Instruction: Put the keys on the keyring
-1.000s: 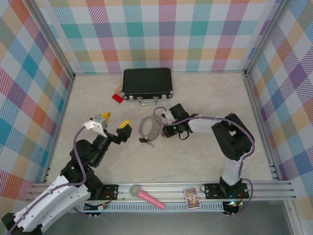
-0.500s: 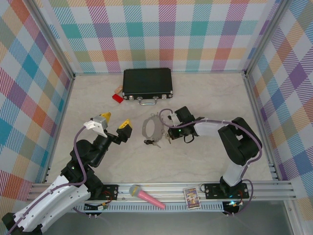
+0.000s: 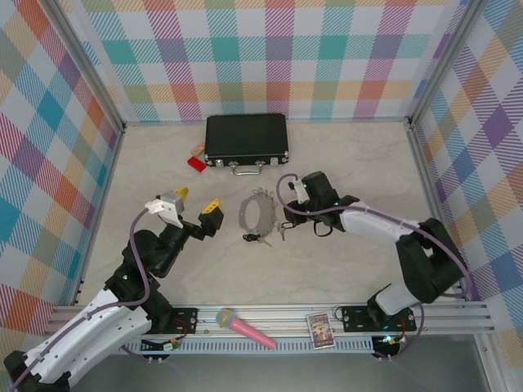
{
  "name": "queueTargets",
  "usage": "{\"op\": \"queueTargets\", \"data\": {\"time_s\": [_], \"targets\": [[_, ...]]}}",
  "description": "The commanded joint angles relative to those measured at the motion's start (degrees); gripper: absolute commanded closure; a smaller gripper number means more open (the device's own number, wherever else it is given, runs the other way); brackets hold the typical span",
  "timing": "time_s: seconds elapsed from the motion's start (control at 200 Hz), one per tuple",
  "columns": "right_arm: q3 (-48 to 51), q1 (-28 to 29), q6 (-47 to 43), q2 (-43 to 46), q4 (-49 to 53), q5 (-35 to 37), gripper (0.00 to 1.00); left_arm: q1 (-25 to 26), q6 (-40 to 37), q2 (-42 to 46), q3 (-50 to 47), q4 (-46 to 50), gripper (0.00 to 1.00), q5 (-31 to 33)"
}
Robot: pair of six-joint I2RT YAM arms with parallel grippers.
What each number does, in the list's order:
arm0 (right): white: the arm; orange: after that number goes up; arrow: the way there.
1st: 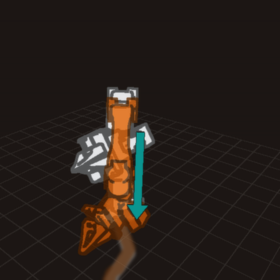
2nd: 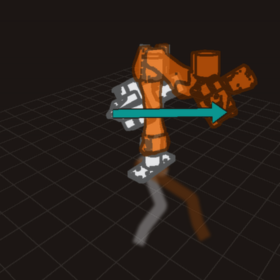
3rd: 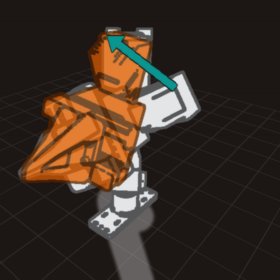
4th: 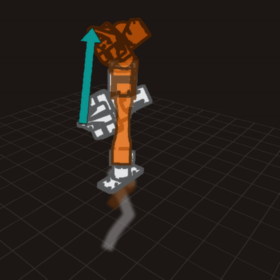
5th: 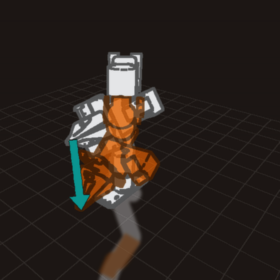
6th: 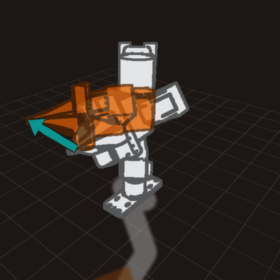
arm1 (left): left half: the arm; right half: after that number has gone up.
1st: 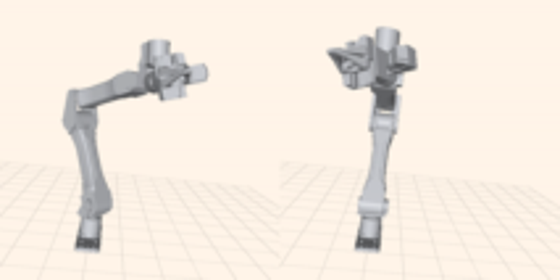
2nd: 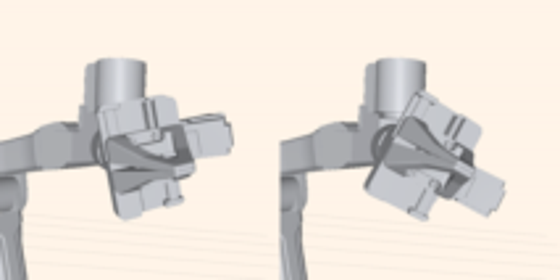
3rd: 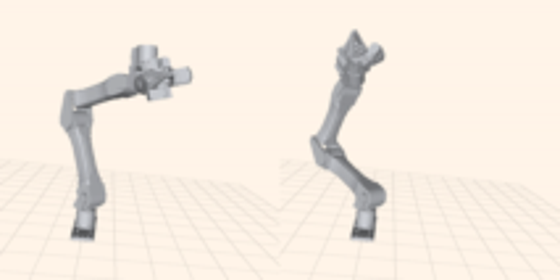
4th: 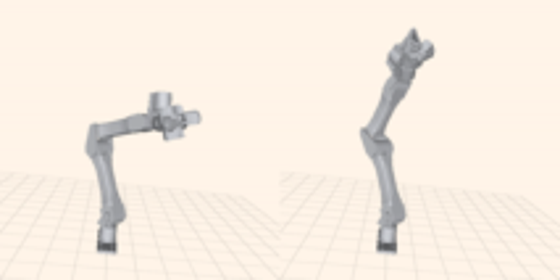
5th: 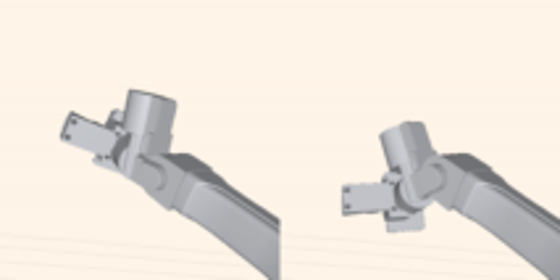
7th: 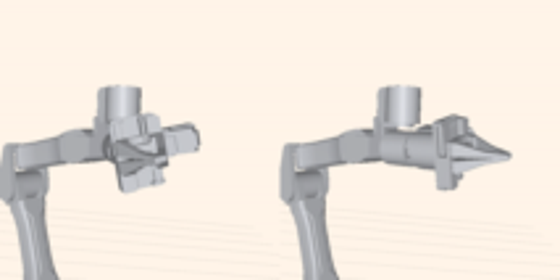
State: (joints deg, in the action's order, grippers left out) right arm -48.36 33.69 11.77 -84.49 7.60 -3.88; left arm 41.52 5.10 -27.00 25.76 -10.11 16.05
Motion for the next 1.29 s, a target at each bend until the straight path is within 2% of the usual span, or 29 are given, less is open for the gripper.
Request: {"op": "queueTargets", "data": {"time_s": [0.0, 0.095, 0.27, 0.335, 0.445, 0.525, 0.655, 0.76, 0.93, 1.03, 1.195, 1.29], "targets": [[2.57, -0.37, 0.71, 6.04, -0.02, 5.99, 0.70, 0.11, 0.42, -2.37, 2.19, 2.66, 0.00, 1.83], [5.55, -0.56, 0.35, 12.32, -2.80, 11.55, 0.59, 0.04, 1.36, -6.35, 4.28, 5.63, 0.00, 3.82], [11.58, -2.05, -2.21, 21.40, -11.05, 21.29, 0.28, -0.12, 2.28, -14.80, 6.89, 7.79, 0.00, 9.60], [12.79, -3.11, -3.43, 22.94, -12.91, 23.96, 0.25, -0.83, 3.14, -17.77, 8.02, 8.57, 0.00, 11.22], [14.55, -4.90, -2.87, 24.27, -14.96, 32.13, 0.10, -3.08, 3.45, -22.05, 10.17, 10.29, 0.00, 11.34], [16.89, -6.68, -3.41, 25.25, -18.93, 36.79, 0.02, -5.16, 4.47, -25.47, 11.89, 12.03, 0.00, 13.34], [20.30, -10.93, -4.21, 25.20, -24.02, 40.12, 0.01, -8.19, 3.73, -29.73, 12.45, 10.57, 0.00, 20.08], [21.16, -13.97, -5.47, 22.82, -26.28, 41.72, 0.01, -12.83, 0.48, -32.07, 11.67, 6.46, 0.00, 20.47], [25.05, -16.14, -12.06, 18.48, -37.69, 42.90, 0.01, -21.74, -4.41, -36.89, 12.07, 5.60, 0.00, 18.43], [25.17, -17.77, -12.24, 14.64, -39.36, 42.38, 0.01, -27.03, -2.36, -39.71, 10.47, 3.16, 0.00, 17.03], [25.68, -19.75, -13.47, 7.63, -48.08, 40.22, 0.01, -29.25, -4.94, -48.26, 9.16, -5.28, 0.00, 15.29], [25.86, -20.66, -15.09, 2.88, -54.11, 38.37, 0.01, -30.37, -5.30, -52.15, 5.84, -14.74, 0.00, 13.84]]}}
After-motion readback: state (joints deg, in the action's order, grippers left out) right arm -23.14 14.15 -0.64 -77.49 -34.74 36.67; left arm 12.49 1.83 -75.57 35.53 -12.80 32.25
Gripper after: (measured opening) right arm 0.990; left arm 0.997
